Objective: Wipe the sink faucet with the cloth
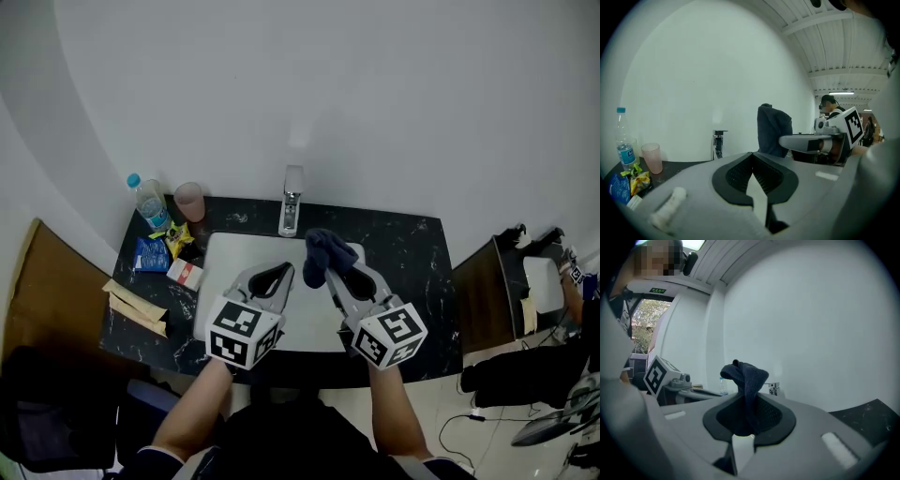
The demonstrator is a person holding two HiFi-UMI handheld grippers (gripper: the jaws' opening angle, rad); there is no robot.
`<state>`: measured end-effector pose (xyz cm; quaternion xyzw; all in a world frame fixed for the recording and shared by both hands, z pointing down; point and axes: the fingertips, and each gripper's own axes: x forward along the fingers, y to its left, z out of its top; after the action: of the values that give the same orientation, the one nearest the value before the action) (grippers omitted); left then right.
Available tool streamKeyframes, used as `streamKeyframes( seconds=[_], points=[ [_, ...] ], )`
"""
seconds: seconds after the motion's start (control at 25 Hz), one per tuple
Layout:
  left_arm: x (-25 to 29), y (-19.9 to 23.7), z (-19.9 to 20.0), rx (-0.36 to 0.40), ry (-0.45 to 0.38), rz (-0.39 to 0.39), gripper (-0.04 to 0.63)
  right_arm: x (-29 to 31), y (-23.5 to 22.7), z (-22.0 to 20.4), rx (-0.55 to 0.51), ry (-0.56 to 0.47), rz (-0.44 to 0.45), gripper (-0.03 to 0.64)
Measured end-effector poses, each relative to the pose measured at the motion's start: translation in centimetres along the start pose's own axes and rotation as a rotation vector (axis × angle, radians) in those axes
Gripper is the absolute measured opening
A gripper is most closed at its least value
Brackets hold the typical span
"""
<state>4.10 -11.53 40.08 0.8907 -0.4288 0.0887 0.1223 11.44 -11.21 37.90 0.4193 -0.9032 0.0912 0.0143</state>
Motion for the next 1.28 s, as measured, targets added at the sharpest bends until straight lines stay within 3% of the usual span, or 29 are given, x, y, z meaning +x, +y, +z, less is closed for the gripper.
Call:
streamKeyframes(
  seconds=[0.2,0.48,0.6,0.88,1.04,1.28],
  points=[
    [2.3,0.5,0.4,0.007,-0.003,0.041,0.002,2.1,-2.6,1.2,-0.049,-0.017,0.059,0.055],
    [4.7,4.4,1.2,0.005,-0.013,0.167,0.005,7.8,-6.5,4.1,-0.183,-0.003,0.083,0.055],
    [6.3,6.2,0.9,-0.003,0.0,0.163,0.111,10.9,-7.4,5.2,-0.241,0.021,0.077,0.055],
    [9.0,8.4,-1.8,0.002,0.082,0.145,0.194,15.8,-9.2,6.2,-0.361,0.087,0.019,0.057],
    [9.8,9.0,-2.8,0.017,0.115,0.131,0.204,18.4,-10.4,5.4,-0.406,0.167,0.008,0.055],
    [10.1,8.7,-2.9,0.007,0.098,0.088,0.202,21.5,-9.8,3.0,-0.455,0.375,0.143,0.052]
  ],
)
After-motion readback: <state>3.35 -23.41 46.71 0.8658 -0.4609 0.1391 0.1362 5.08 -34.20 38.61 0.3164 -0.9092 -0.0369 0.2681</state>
